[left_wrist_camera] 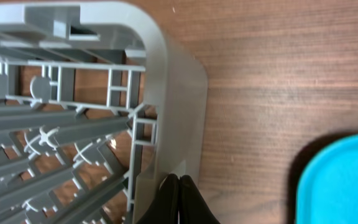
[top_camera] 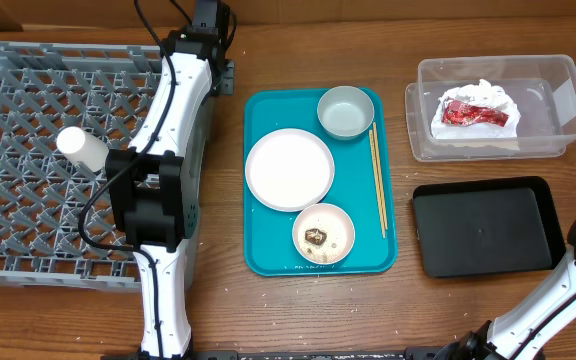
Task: Sort waste into correct bins and load items into the dishwasher
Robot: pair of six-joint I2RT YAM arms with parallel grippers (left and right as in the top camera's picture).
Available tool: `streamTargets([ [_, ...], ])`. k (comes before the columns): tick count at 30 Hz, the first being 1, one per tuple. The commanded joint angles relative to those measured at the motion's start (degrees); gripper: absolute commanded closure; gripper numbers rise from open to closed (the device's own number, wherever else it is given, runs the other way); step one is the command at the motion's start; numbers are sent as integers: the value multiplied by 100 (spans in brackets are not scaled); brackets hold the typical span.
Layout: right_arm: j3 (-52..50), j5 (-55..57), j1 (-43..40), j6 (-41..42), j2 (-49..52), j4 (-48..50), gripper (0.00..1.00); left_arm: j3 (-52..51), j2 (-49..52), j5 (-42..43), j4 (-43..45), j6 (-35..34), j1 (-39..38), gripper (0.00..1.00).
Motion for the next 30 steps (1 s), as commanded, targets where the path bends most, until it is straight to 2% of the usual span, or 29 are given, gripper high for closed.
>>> streamTargets([
  [1,103,0,-17,-26,-79,11,0,-94,-61,-278,203,170,111,96],
  [12,103,0,-17,-26,-79,11,0,44,-68,-275,428,170,291,96],
  [17,103,0,-17,-26,-79,11,0,514,-70,-212,127,170,160,96],
  [19,103,0,-17,-26,-79,11,0,765,-70,-59,-136,170,66,96],
  [24,103,0,-17,-26,-79,11,0,1257,-70,1058,-938,166,-111,96],
  [30,103,0,-17,-24,-79,11,0,1615,-76,2212,-2583,59,-208,96],
])
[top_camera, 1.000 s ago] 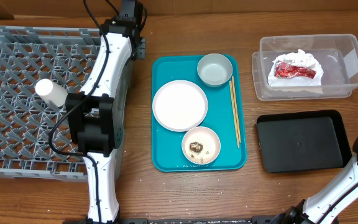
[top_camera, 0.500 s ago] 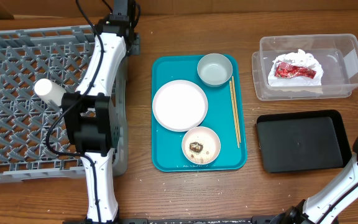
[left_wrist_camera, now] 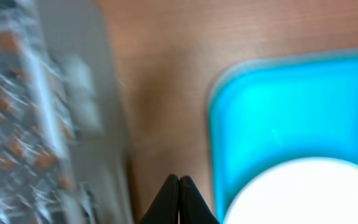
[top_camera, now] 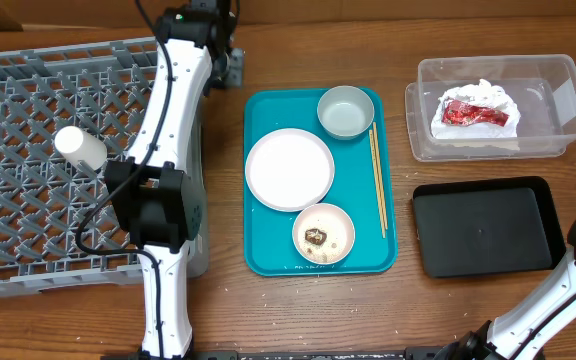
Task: Sort waste into correct bins and load items into the dishwasher
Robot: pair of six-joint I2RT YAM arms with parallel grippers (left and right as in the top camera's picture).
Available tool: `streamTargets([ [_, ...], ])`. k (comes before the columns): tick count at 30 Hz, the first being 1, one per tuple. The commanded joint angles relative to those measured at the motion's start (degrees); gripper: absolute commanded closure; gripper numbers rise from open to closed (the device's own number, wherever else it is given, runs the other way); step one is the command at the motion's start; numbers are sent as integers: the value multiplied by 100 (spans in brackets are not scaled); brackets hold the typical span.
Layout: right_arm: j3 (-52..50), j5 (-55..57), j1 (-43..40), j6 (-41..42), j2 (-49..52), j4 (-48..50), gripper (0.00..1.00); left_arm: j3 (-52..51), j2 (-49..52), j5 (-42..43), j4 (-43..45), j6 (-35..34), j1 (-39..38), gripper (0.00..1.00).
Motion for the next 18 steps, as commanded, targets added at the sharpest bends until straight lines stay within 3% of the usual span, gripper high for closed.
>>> streamTargets([
  [1,103,-2,-17,-24,-79,13,0,221,-76,1080,-809,2,-28,96],
  [5,103,-2,-17,-24,-79,13,0,173,-76,966,-2037,-101,-26,96],
  [11,103,-2,-17,-26,-79,13,0,-293,-243,922,-2037,-407,-7,96],
  [18,103,-2,-17,-26,-79,13,0,-2284,-1281,988,-2037,-490,33,96],
])
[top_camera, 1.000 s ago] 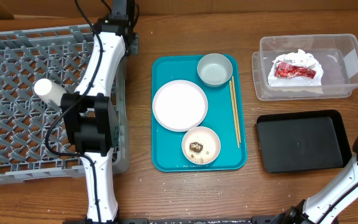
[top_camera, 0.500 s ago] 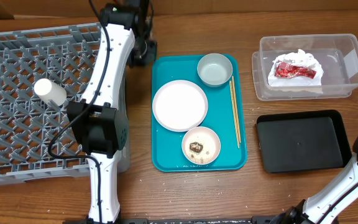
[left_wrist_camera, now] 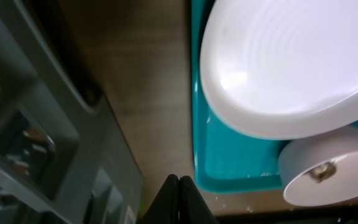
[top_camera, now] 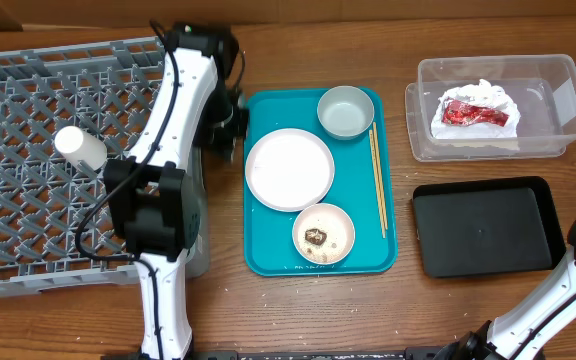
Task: Sort waste into correct bins and load items into the dishwasher
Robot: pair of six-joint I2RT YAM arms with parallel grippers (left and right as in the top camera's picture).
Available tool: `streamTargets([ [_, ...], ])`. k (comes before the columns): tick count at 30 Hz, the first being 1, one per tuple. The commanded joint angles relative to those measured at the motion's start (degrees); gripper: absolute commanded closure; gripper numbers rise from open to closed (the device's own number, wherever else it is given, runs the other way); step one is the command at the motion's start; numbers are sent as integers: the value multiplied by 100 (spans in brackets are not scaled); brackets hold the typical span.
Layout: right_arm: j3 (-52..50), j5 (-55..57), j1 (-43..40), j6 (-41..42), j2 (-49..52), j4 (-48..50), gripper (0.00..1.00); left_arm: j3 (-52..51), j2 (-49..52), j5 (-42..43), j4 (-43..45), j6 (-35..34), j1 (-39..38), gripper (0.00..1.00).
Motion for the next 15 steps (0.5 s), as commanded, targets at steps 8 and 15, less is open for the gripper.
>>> streamTargets([
  [8,103,-2,-17,-26,-79,15,0,-2583,-2420,240,695,-177,175,96],
  [15,103,-2,-17,-26,-79,15,0,-4096,-2524,319,1849,-256,186,96],
])
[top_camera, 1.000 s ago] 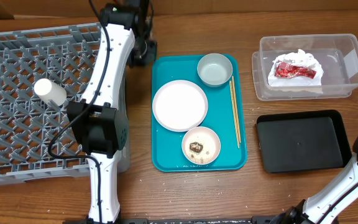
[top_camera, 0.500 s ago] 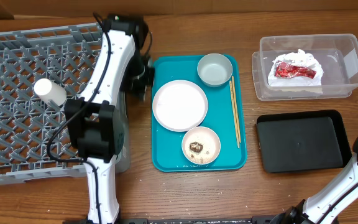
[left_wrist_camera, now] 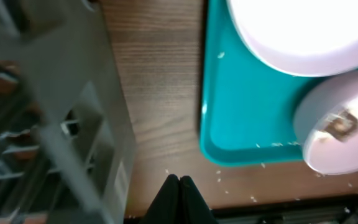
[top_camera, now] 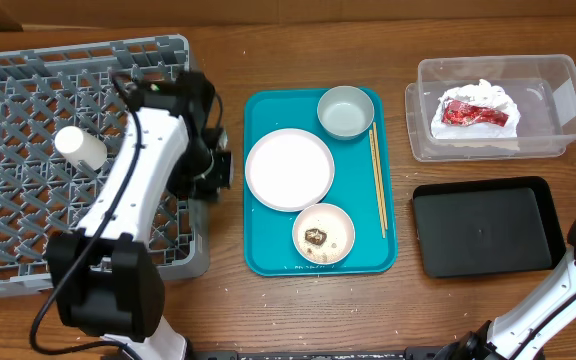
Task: Sort waste into correct bins and load items into the dishwasher
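Observation:
My left gripper is shut with nothing between its fingers; in the overhead view it hangs between the grey dishwasher rack and the teal tray. The tray carries a large white plate, a small dish with food scraps, a pale bowl and a pair of chopsticks. In the left wrist view the tray's corner, the plate and the scrap dish show. A white cup lies in the rack. The right gripper is out of view.
A clear plastic bin at the back right holds white paper and a red wrapper. A black tray lies in front of it. Part of the right arm shows at the lower right corner. Crumbs dot the wood.
My left gripper has moved toward the front along the gap between rack and tray, still shut. The rack has shifted a little toward the tray.
First my left gripper sat shut at the rack's back right corner. It then stood beyond that corner near the tray's back edge, and the rack lay shifted. After that it was beside the white plate, and now it is further forward.

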Robot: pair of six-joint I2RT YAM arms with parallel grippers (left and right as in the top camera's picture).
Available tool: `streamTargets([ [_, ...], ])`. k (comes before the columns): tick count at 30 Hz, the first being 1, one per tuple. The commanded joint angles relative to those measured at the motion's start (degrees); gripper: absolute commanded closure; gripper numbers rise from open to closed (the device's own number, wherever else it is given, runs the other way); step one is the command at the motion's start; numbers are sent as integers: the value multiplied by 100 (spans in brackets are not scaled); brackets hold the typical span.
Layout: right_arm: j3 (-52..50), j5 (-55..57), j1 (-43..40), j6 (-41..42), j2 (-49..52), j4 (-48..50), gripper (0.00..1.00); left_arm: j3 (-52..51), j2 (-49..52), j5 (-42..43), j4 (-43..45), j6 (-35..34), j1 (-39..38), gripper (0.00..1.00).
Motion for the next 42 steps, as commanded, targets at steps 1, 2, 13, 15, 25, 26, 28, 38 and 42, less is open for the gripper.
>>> streamTargets([
  [1,103,-4,-17,-26,-79,9,0,-717,76,107,455,-136,28,96],
  [2,103,-4,-17,-26,-79,9,0,-824,76,96,533,-170,61,96],
  [13,103,-4,-17,-26,-79,7,0,-914,76,-988,337,-540,483,96],
  [15,103,-4,-17,-26,-79,9,0,-911,76,-1344,317,-761,481,96],
  [25,103,-4,-17,-26,-79,9,0,-885,76,-1169,334,-785,481,96],
  [26,103,-4,-17,-26,-79,9,0,-885,76,-1056,380,-782,481,96],
  [28,103,-4,-17,-26,-79,7,0,-885,76,-885,538,-697,476,96],
  [38,103,-4,-17,-26,-79,9,0,-887,83,-516,3462,-50,483,96],
  [42,103,-4,-17,-26,-79,9,0,-887,140,-890,4498,116,483,96],
])
